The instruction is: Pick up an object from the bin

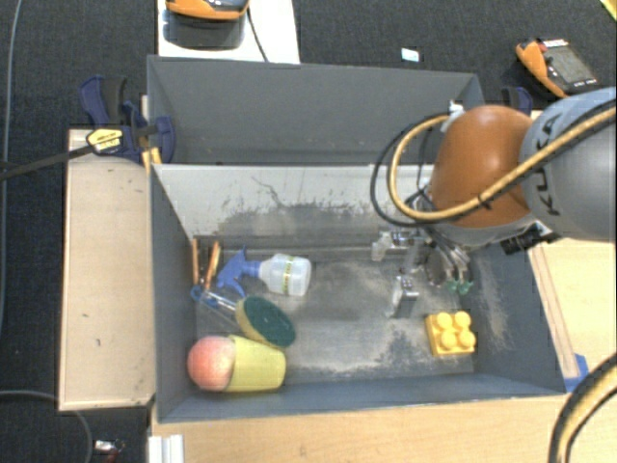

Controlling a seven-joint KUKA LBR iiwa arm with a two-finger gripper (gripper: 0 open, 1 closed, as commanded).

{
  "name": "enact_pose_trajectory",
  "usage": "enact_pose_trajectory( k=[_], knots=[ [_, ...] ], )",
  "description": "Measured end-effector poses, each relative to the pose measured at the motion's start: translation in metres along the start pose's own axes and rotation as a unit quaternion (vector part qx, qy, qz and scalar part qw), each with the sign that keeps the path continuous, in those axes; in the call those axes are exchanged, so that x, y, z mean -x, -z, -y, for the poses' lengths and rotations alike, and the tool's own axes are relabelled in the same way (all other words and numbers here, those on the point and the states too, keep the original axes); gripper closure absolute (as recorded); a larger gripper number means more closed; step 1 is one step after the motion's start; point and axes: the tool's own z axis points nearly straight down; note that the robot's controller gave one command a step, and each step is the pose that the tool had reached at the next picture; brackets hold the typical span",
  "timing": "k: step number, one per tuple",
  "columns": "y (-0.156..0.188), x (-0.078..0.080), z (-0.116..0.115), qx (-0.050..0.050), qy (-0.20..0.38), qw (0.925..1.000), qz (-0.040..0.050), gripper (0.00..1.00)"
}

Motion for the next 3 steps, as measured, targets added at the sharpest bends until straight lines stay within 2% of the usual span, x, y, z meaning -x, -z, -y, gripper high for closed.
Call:
enact_pose_trajectory(
  k=[1,2,3],
  knots=[
    [0.004,0.002,0.000,0.000,0.000,1.0000,0.0041,0.00],
    [-0.076,0.028,-0.041,0.000,0.024,0.9997,0.0054,0.00],
    [-0.011,0.031,-0.057,0.000,0.003,0.9999,0.0138,0.00]
  ],
)
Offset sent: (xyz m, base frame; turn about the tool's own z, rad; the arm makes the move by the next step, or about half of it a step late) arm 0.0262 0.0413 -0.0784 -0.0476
